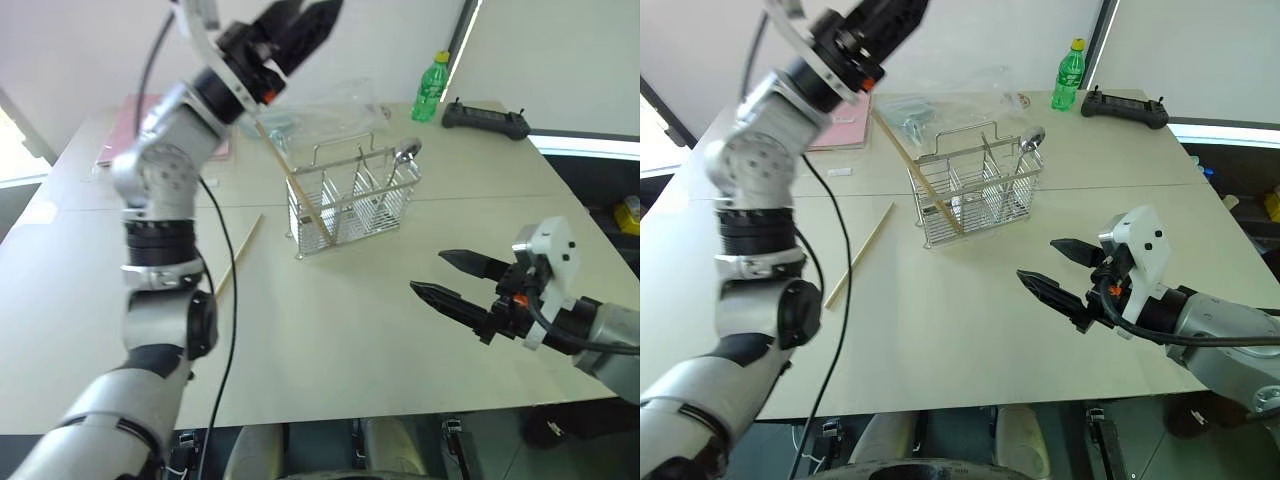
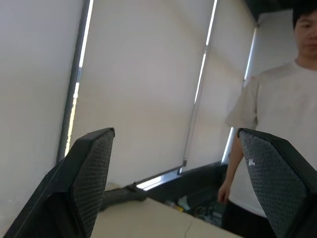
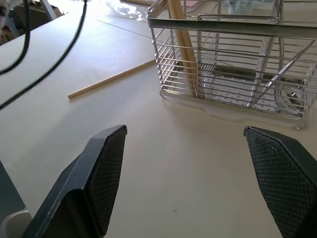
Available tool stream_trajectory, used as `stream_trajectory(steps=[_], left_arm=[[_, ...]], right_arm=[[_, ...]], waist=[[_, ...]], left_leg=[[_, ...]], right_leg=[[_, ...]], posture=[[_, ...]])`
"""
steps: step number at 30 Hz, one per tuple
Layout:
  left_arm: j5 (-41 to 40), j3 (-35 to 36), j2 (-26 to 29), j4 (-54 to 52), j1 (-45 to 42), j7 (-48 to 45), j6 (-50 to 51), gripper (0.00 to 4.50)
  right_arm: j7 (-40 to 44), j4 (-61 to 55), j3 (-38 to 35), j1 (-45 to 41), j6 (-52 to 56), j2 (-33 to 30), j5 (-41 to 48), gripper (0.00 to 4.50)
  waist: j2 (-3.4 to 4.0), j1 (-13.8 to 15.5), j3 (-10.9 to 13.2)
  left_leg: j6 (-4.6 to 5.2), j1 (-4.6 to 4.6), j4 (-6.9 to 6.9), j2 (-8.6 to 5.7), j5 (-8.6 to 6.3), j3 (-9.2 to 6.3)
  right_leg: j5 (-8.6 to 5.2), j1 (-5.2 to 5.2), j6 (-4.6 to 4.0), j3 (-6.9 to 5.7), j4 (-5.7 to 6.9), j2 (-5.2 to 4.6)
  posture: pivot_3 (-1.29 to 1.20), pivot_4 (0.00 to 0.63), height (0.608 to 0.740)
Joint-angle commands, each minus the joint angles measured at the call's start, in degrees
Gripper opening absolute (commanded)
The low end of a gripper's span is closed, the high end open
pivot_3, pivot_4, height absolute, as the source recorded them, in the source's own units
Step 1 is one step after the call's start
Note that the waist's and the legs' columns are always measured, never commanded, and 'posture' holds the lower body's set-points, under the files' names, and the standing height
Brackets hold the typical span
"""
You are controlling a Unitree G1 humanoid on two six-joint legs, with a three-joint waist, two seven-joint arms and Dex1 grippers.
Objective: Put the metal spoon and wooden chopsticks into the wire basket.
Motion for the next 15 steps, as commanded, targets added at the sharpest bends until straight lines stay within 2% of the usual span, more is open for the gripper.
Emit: stream_trajectory(steps=[1,4,6,8,10,15], left_arm=[[-2.0,3.8,7.2,3.6,-6.8,-2.0,3.0,4.18],[3.0,2.8,15.2,16.8,-12.4,-4.5,2.6,4.18],[6.0,1.0,17.8,23.1,-14.4,-6.1,1.8,4.18],[15.2,-5.8,20.1,32.1,-15.5,-5.4,0.3,4.18],[22.0,-10.9,20.8,38.8,-16.3,-4.9,-0.9,4.18],[36.0,-23.6,16.5,48.2,-16.0,-8.0,-2.8,4.18]], right_arm=[[0.8,-1.1,-0.4,0.5,-1.5,1.1,-1.0,3.9],[1.4,-1.2,0.7,1.1,-1.9,2.3,-2.5,3.9],[1.6,-1.3,1.3,1.1,-2.0,3.0,-3.4,3.9],[1.7,-1.2,2.2,0.7,-2.1,3.5,-4.0,3.9],[2.0,-1.2,2.7,0.5,-2.2,3.9,-4.4,3.9],[2.1,-0.8,4.1,-0.7,-2.3,4.3,-5.1,3.9]], waist=[[0.02,0.1,0.0],[0.05,0.2,0.0],[0.1,0.3,0.0],[0.07,0.5,0.0],[0.1,0.6,-0.1],[-0.07,0.5,0.0]], left_leg=[[0.01,0.01,-0.04,0.0,0.0,0.0],[0.02,0.05,-0.07,-0.01,-0.01,0.0],[0.03,0.09,-0.07,-0.01,-0.02,0.0],[0.02,0.09,-0.06,-0.01,-0.02,-0.02],[0.01,0.1,0.01,-0.03,-0.02,-0.11],[0.01,-0.14,0.04,-0.03,-0.02,-0.13]], right_leg=[[-0.01,0.0,0.01,0.0,-0.02,0.0],[-0.05,0.04,0.06,-0.01,-0.02,-0.01],[-0.07,0.05,0.08,-0.03,-0.01,-0.01],[-0.17,0.08,0.23,-0.04,-0.01,-0.03],[-0.17,0.19,0.24,-0.08,-0.04,-0.05],[-0.05,0.06,0.04,-0.07,-0.09,-0.1]], posture=[[0.0,0.15,0.728],[0.0,0.15,0.728],[0.0,0.15,0.728],[0.0,0.15,0.728],[0.0,0.15,0.728],[0.0,0.15,0.728]])
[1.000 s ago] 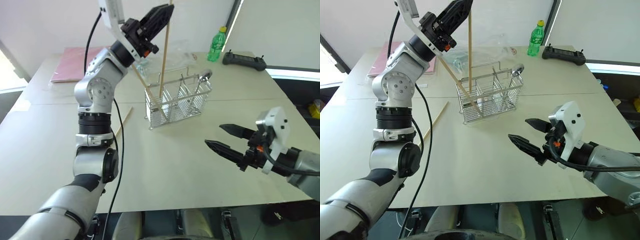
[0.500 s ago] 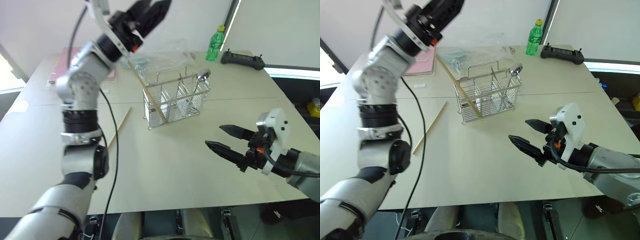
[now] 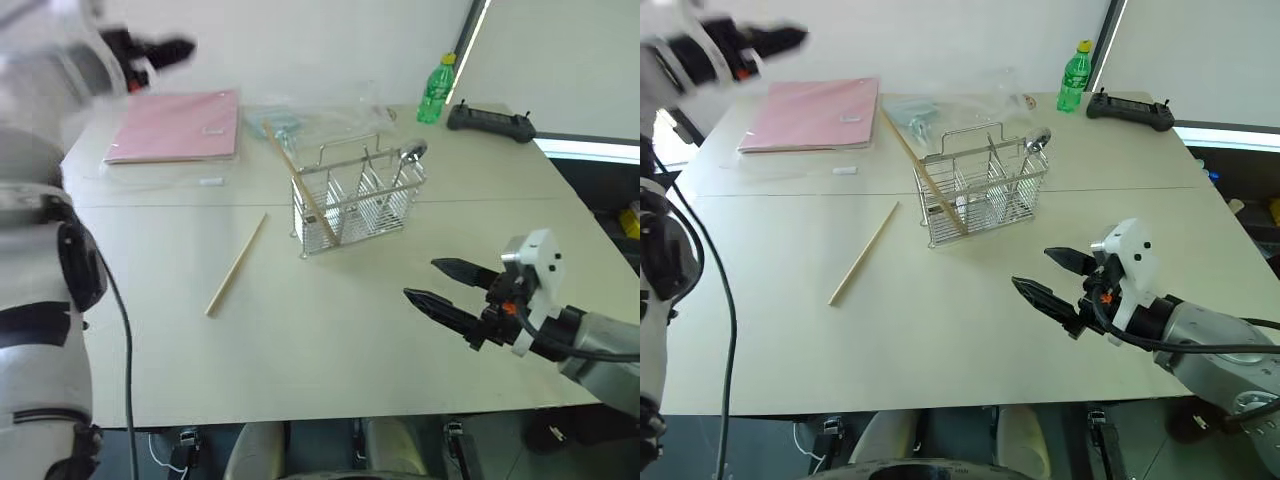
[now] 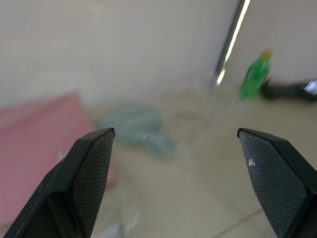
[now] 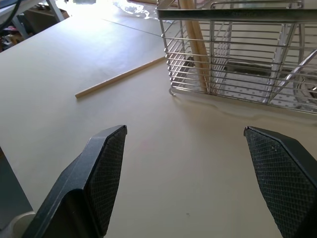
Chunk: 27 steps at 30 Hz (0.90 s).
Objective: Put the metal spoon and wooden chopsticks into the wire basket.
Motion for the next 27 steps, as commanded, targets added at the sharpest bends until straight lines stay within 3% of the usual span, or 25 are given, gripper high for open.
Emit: stream_trajectory(steps=[1,4,13,19,27], left_arm=[[8.3,-6.6,-2.4,2.9,-1.0,-3.2,-3.4,4.18],[12.9,-11.1,-6.2,6.0,0.0,-7.4,-3.3,4.18],[23.4,-18.6,-16.4,13.6,2.2,-11.3,-2.4,4.18],[26.1,-18.2,-18.9,15.7,2.2,-7.6,-2.3,4.18],[28.1,-18.3,-20.7,17.1,2.3,-9.9,-1.7,4.18]], right_arm=[[0.0,-0.8,0.0,-1.3,-1.2,0.4,-0.3,3.9],[-0.8,-1.3,1.0,-1.4,-1.4,1.3,-0.8,3.9],[-5.0,-3.3,4.1,-1.6,-2.1,5.1,-2.2,3.9],[-6.9,-4.1,3.7,-1.9,-2.4,5.2,-1.6,3.9],[-6.9,-5.4,3.1,0.7,-2.4,4.6,-2.2,3.9]], waist=[[0.0,-0.1,0.0],[0.02,-0.2,0.0],[0.05,-0.3,0.0],[0.06,-0.2,0.0],[0.08,-0.1,-0.1]], left_leg=[[0.0,-0.09,-0.02,-0.01,0.0,0.01],[0.01,-0.61,-0.06,-0.01,0.0,0.01],[0.21,-0.61,0.0,0.0,-0.1,0.01],[0.21,-0.59,0.08,0.0,-0.1,-0.01],[0.21,-0.58,0.07,-0.01,-0.1,-0.01]], right_leg=[[0.0,-0.08,0.0,0.0,-0.02,0.0],[0.02,-0.64,0.04,0.0,0.02,0.02],[0.07,-0.69,0.2,-0.02,0.12,0.07],[0.03,-0.63,0.12,-0.02,0.13,0.06],[0.1,-0.61,0.25,-0.02,0.14,0.06]], posture=[[0.0,0.15,0.728],[0.0,0.15,0.728],[0.0,0.15,0.728],[0.0,0.15,0.728],[0.0,0.15,0.728]])
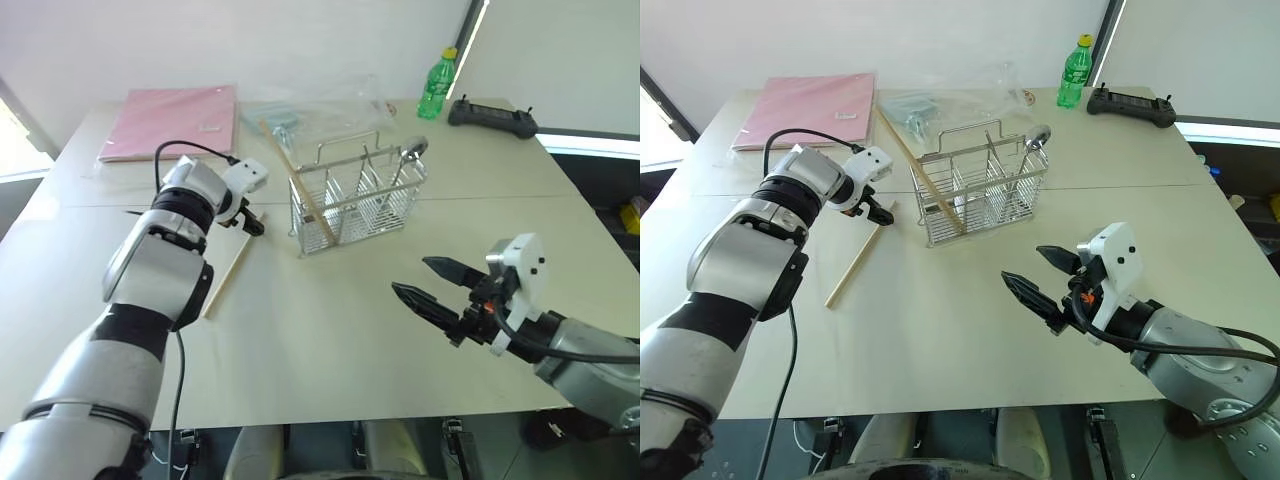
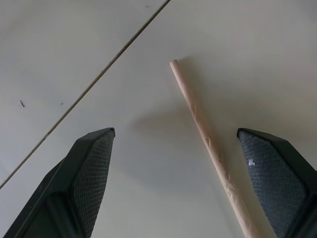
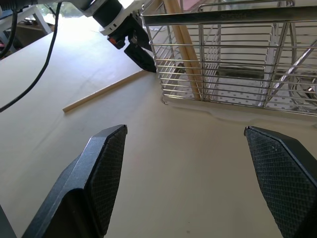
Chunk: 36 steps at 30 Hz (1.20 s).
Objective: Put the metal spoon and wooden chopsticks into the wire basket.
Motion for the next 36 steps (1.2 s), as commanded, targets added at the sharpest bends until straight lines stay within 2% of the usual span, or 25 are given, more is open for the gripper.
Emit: stream_trajectory(steps=[1,10,13,19,36], left_arm=[[1.5,0.2,-0.5,0.4,-0.9,-1.5,0.4,4.18],[2.0,0.9,-1.3,0.3,-1.2,-3.0,1.7,4.18],[1.9,1.2,-1.4,0.2,-1.1,-3.2,1.9,3.36],[1.6,2.1,-1.2,0.2,-1.0,-2.9,2.5,0.29],[0.6,5.2,0.3,-0.1,-1.3,-1.4,3.8,0.29]], right_arm=[[0.7,-2.7,-1.6,1.1,-1.2,-0.5,0.0,3.9],[2.6,-3.3,-2.9,4.6,-1.1,-1.6,0.3,3.9],[2.8,-2.8,-3.4,4.6,-1.2,-1.8,0.7,3.9],[2.7,-2.5,-3.7,3.9,-1.1,-2.3,1.4,3.9],[5.0,-1.1,-2.3,2.2,-0.5,-2.8,0.5,3.9]], waist=[[0.01,0.0,0.0],[0.0,0.0,0.0],[0.01,0.0,0.0],[0.0,-0.1,0.0],[0.0,-0.1,0.0]], left_leg=[[0.0,0.01,0.0,0.0,0.0,0.0],[0.0,0.14,0.01,0.0,0.0,0.0],[0.0,0.14,0.02,0.0,0.0,0.0],[0.0,0.18,0.03,0.01,0.0,0.0],[0.01,0.18,0.02,0.01,0.0,0.01]], right_leg=[[0.0,0.01,0.0,0.0,0.0,0.0],[-0.06,0.13,-0.11,0.0,0.03,0.0],[-0.02,0.13,-0.04,0.0,0.02,0.0],[-0.03,0.14,-0.07,0.0,0.05,0.0],[0.0,0.14,-0.01,0.0,0.06,0.01]], posture=[[0.0,0.15,0.728],[0.0,0.15,0.728],[0.0,0.15,0.728],[0.0,0.15,0.728],[0.0,0.15,0.728]])
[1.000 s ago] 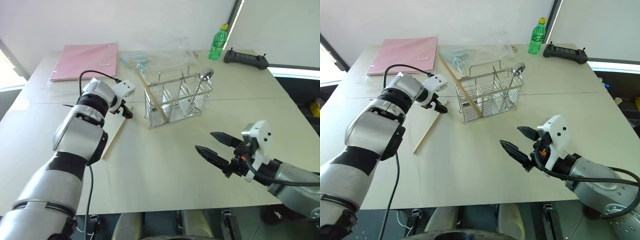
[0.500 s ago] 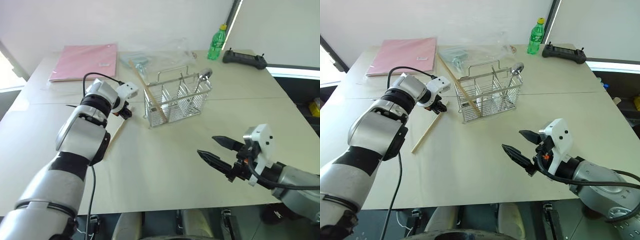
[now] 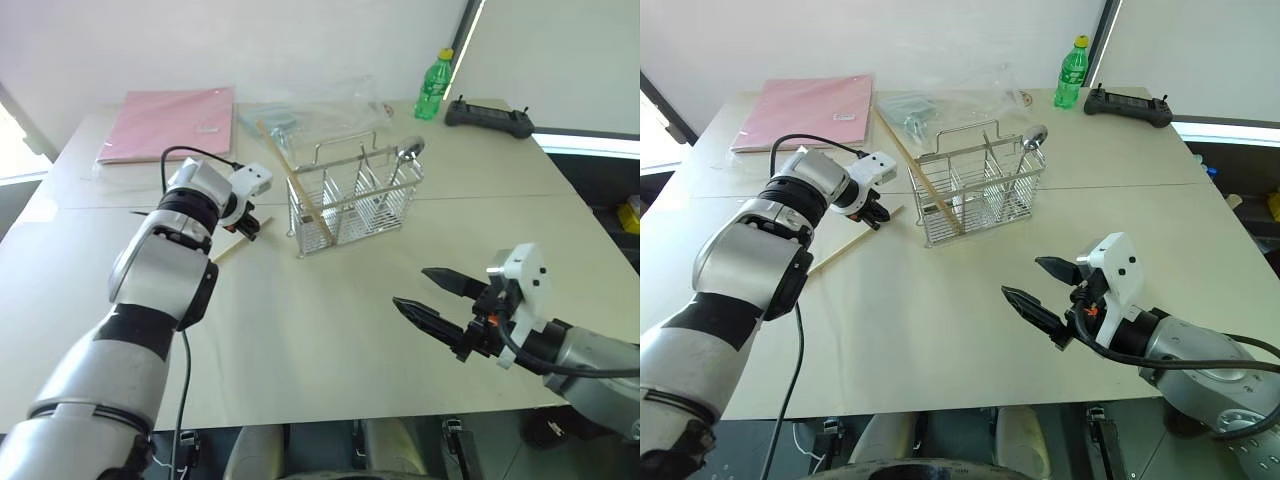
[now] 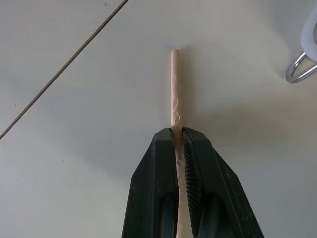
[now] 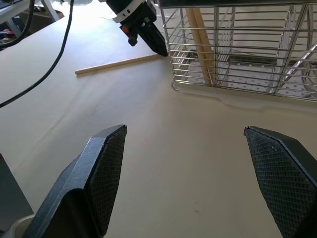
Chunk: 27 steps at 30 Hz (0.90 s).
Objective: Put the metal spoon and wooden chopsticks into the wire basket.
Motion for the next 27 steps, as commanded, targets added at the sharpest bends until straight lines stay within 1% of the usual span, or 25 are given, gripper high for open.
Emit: stream_trajectory(steps=[1,7,10,13,15,18,21,24,27], left_arm=[[-0.7,2.0,1.3,-0.3,-1.2,1.3,0.1,0.29],[-1.0,3.9,2.0,-0.5,-1.6,3.1,-0.4,0.29],[-3.0,6.8,3.0,-0.9,-2.6,5.4,-0.4,0.29],[-6.9,12.7,5.2,-1.9,-3.8,11.7,-2.5,0.29],[-8.2,15.1,6.9,-2.7,-4.0,15.3,-5.1,0.29],[-13.4,22.7,9.9,-3.8,-4.6,23.4,-9.6,0.29],[-19.0,30.9,12.9,-6.3,-5.0,30.9,-20.8,0.29],[-24.9,37.8,14.5,-8.1,-6.4,33.8,-26.4,0.29],[-30.7,42.8,14.6,-11.5,-9.3,32.9,-28.9,0.29]], right_arm=[[1.2,-0.3,-0.2,-0.5,-0.6,-0.8,-0.2,3.9],[2.3,0.2,-0.4,-2.7,-0.6,-1.4,0.2,3.9],[2.5,0.5,-0.1,-3.1,-0.5,-1.3,-0.2,3.9],[2.8,0.5,-0.3,-2.8,-0.5,-1.1,-0.6,3.9],[3.0,0.5,-0.7,-2.3,-0.6,-0.9,-0.9,3.9],[3.6,0.9,-1.4,-1.6,-0.8,-0.8,-1.2,3.9],[3.6,1.8,-1.8,-2.3,-0.5,-1.1,-0.6,3.9],[3.5,2.1,-2.2,-3.1,-0.1,-1.8,0.5,3.9],[3.5,2.4,-2.7,-3.3,0.3,-2.3,1.4,3.9]], waist=[[0.0,0.0,0.0],[0.0,0.0,0.0],[0.0,0.0,0.0],[-0.01,0.0,0.0],[-0.01,0.0,0.0],[-0.01,0.0,0.0],[-0.01,-0.1,0.0],[-0.01,0.0,0.0],[-0.03,0.2,0.0]], left_leg=[[0.0,0.0,0.0,0.0,0.0,0.0],[0.0,0.01,0.0,0.0,0.0,0.0],[0.0,0.01,0.0,0.0,0.0,0.0],[0.0,0.0,-0.01,0.0,0.0,-0.01],[0.0,0.01,-0.01,0.0,0.0,-0.02],[0.0,0.04,-0.01,0.0,0.0,-0.01],[0.0,0.12,-0.02,0.02,0.0,0.0],[-0.02,0.19,-0.02,0.04,0.0,0.01],[-0.03,0.23,-0.01,0.02,0.01,0.02]], right_leg=[[0.01,0.0,0.01,0.0,0.0,0.0],[0.01,0.0,0.02,0.0,0.01,0.0],[0.02,0.0,0.04,0.0,0.03,0.0],[0.03,-0.02,0.07,0.0,0.04,0.0],[0.04,-0.02,0.08,0.0,0.04,0.0],[0.04,-0.02,0.09,0.0,0.07,-0.01],[0.05,-0.01,0.1,0.0,0.1,-0.02],[0.06,0.05,0.11,0.0,0.12,-0.02],[0.07,0.14,0.13,0.0,0.08,-0.04]], posture=[[0.0,0.15,0.728],[0.0,0.15,0.728],[0.0,0.15,0.728],[0.0,0.15,0.728],[0.0,0.15,0.728],[0.0,0.15,0.728],[0.0,0.15,0.728],[0.0,0.15,0.728],[0.0,0.15,0.728]])
